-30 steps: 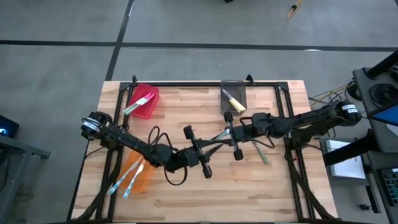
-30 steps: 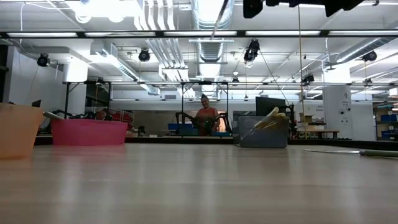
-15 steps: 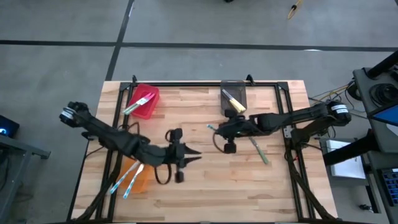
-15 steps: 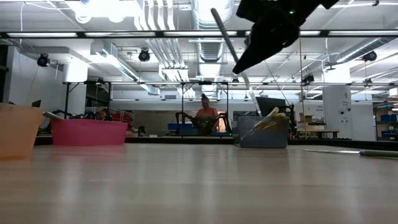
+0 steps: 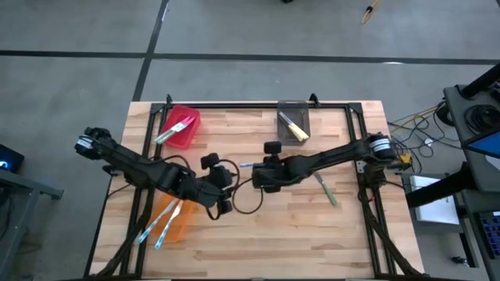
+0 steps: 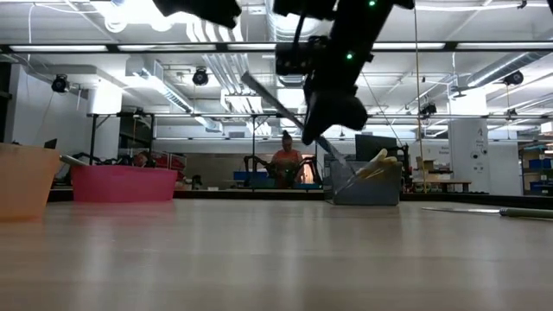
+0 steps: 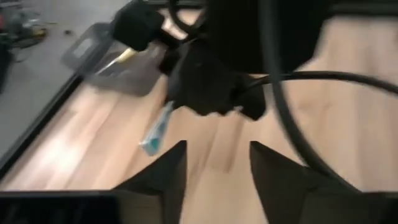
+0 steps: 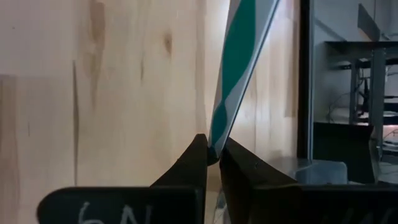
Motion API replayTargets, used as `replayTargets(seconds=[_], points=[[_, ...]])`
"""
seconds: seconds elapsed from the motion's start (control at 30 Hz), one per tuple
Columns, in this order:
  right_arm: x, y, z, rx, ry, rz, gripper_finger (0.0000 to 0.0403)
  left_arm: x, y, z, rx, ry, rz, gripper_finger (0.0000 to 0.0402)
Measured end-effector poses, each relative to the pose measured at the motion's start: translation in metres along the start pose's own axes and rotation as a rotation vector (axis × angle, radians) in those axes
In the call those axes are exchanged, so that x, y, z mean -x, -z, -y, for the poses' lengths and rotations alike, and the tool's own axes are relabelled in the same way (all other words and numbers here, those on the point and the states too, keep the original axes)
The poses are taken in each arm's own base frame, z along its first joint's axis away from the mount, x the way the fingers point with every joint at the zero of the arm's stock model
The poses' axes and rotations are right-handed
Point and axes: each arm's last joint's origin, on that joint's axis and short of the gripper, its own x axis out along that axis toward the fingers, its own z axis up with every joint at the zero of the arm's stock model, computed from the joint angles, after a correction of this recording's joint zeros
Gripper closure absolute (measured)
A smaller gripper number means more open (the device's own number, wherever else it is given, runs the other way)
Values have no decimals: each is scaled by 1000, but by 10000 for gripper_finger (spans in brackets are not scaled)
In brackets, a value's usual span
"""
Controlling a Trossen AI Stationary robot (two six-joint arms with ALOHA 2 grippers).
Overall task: Sort silverware by color (type)
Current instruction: Put the blue knife into the orange bin
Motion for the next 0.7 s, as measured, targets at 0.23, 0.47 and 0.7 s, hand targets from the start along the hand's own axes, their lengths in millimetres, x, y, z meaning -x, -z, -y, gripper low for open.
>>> replayTargets(seconds=[0.23, 0.47, 0.7], points=[[-9, -10, -8, 33, -1, -4, 386, -13, 26, -6, -26, -78, -64, 168], [-5, -12, -8, 36, 2, 18, 386, -31, 41, -9, 36, -90, -8, 156], [-1, -14, -13, 58, -1, 42, 386, -48, 45, -19, 106, -99, 94, 169]])
